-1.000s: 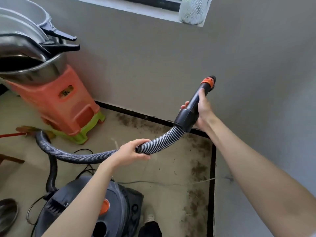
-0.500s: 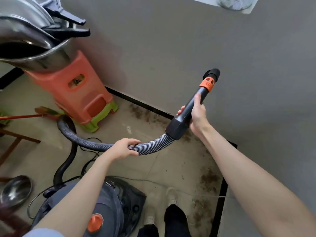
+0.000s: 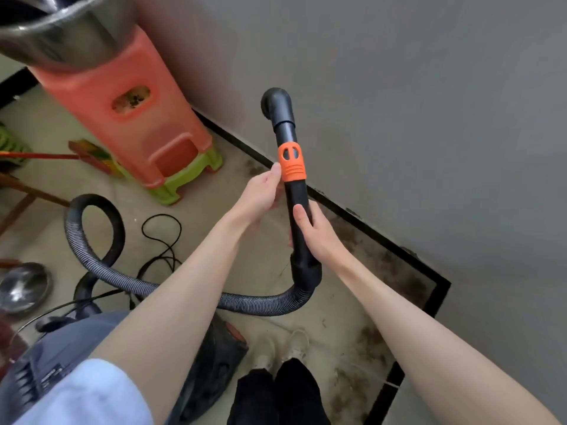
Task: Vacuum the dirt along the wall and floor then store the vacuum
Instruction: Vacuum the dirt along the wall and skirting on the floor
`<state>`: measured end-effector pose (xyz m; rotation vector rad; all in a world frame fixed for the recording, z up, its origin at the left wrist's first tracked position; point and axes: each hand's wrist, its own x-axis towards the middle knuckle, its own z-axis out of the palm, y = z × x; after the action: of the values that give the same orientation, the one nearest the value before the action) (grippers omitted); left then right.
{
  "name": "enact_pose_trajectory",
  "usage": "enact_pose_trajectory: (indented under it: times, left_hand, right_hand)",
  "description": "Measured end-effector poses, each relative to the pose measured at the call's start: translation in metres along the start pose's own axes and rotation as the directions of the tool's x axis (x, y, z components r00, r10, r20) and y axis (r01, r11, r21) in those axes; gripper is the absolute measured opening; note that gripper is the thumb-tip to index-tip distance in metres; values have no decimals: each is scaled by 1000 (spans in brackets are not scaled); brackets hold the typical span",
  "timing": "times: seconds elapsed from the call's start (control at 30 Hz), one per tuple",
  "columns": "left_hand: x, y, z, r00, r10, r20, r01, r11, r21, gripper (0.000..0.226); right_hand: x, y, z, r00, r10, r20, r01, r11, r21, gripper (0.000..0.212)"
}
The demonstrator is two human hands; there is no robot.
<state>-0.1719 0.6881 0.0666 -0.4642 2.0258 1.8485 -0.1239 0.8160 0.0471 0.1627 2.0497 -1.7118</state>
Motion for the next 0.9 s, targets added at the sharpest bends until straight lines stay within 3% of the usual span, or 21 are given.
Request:
enact_pose_trajectory:
  times: [0.17, 0.43, 0.6, 0.77, 0.9]
  left_hand:
    - [41, -16, -4, 994, 3, -107, -19, 988, -152, 32]
    - [106, -69, -27, 991, -109, -81, 74, 936, -344, 25]
    - [152, -129, -56, 989, -139, -52, 110, 921, -375, 30]
    - [198, -206, -66, 980, -172, -96, 101, 857, -506, 24]
    - [240, -274, -68, 982, -166, -86, 92, 828, -554, 27]
  right_hand:
    - [32, 14, 12, 995, 32, 91, -26, 997, -69, 20]
    - [100, 58, 42, 981, 121, 149, -99, 984, -148, 19]
    - [153, 108, 69, 971, 143, 192, -110, 979, -172, 8]
    - [207, 177, 84, 948, 212, 238, -174, 970, -172, 18]
    - [252, 240, 83, 944, 158, 290, -83, 963, -257, 16]
